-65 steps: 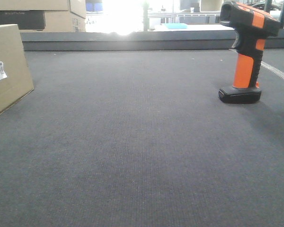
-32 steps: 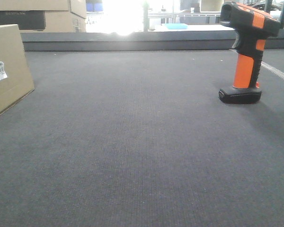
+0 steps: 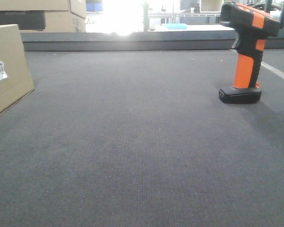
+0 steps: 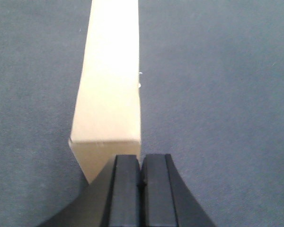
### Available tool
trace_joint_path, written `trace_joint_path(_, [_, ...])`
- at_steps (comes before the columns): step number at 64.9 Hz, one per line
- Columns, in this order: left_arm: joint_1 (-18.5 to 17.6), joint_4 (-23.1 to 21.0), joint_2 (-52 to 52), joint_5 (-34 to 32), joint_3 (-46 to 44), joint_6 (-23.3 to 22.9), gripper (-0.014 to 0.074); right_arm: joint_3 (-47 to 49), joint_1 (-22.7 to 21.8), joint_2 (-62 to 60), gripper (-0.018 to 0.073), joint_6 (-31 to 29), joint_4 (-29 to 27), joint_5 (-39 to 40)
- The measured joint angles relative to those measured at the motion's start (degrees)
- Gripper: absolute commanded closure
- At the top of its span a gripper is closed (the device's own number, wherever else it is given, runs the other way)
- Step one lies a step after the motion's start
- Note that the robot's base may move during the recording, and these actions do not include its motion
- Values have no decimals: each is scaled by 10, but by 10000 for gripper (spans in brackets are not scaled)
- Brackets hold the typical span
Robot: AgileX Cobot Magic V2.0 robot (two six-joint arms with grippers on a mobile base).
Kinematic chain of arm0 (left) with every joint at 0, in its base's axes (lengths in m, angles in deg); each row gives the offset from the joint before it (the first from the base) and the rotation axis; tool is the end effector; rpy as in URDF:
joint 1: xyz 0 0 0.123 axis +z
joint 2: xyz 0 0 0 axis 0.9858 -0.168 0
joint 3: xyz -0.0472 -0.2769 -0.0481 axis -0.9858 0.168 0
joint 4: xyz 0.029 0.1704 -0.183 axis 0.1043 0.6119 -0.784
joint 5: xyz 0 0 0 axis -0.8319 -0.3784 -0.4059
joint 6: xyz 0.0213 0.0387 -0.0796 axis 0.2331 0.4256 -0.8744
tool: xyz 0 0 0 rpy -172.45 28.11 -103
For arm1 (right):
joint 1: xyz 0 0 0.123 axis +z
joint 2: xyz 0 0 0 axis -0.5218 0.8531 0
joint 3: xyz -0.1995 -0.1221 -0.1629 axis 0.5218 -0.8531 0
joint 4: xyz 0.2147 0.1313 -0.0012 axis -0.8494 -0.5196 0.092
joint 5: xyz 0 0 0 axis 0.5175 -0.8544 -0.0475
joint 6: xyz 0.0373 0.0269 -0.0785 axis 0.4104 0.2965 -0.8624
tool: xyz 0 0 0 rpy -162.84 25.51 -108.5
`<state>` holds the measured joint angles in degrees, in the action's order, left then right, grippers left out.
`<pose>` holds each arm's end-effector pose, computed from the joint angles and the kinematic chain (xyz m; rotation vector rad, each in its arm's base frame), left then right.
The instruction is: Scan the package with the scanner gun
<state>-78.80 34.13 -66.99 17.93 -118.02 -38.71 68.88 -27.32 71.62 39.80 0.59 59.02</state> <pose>0.1737 -0.0010 0.3333 -0.0192 2.1350 -0.0653 0.1135 0.0078 0.2749 0.0120 1.6314 0.1175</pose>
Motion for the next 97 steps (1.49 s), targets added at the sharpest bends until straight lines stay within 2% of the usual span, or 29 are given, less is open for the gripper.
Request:
trace_joint_path(15, [0, -16, 141, -150, 147, -1, 708, 0, 0, -57, 721, 0, 0, -41])
trace_joint_path(22, [0, -16, 206, -187, 186, -1, 708, 0, 0, -88, 721, 0, 1, -65])
trace_joint_path(41, [0, -16, 333, -196, 210, -2, 708, 0, 0, -182, 721, 0, -22, -140])
trace_joint_path(54, [0, -16, 387, -198, 210, -2, 708, 0, 0, -239, 721, 0, -24, -145])
trace_joint_path(87, [0, -16, 398, -201, 210, -2, 708, -1, 0, -254, 721, 0, -20, -145])
trace_joint_path(97, [0, -16, 399, -201, 210, -3, 708, -43, -23, -277, 721, 0, -1, -139])
